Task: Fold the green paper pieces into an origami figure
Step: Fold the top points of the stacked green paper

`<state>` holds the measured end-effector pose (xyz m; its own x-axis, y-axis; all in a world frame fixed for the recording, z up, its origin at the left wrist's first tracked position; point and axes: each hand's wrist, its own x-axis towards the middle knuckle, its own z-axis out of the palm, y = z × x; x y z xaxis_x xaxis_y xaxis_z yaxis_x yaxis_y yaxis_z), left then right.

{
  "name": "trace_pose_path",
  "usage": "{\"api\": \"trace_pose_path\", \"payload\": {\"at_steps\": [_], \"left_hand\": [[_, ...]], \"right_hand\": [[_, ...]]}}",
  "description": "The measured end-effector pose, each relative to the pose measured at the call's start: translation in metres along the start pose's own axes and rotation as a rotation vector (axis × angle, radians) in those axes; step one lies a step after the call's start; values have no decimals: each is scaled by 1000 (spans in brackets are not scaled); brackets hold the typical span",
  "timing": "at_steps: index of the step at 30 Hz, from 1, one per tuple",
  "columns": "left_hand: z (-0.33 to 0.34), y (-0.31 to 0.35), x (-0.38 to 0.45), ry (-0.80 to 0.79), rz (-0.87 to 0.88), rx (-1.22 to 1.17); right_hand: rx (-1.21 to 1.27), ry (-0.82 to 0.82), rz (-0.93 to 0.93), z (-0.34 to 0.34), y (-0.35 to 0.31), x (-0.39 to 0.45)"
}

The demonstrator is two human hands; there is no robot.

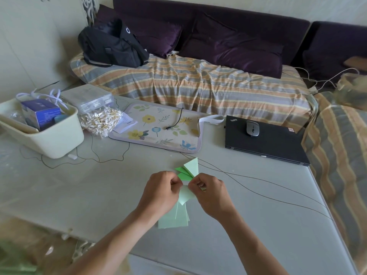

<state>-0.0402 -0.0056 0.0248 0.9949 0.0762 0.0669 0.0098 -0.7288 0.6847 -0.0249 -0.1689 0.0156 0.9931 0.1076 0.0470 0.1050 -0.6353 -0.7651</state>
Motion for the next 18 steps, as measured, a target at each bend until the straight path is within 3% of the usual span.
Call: {"api": "trace_pose_path", "payload": {"at_steps": [6, 18], "left_hand": [[1, 1, -2, -66, 14, -22], [1, 0, -1, -3, 22, 35]], "right_hand": [[-19, -16, -48, 3, 1, -2], [0, 16, 16, 1, 5, 0]]}}
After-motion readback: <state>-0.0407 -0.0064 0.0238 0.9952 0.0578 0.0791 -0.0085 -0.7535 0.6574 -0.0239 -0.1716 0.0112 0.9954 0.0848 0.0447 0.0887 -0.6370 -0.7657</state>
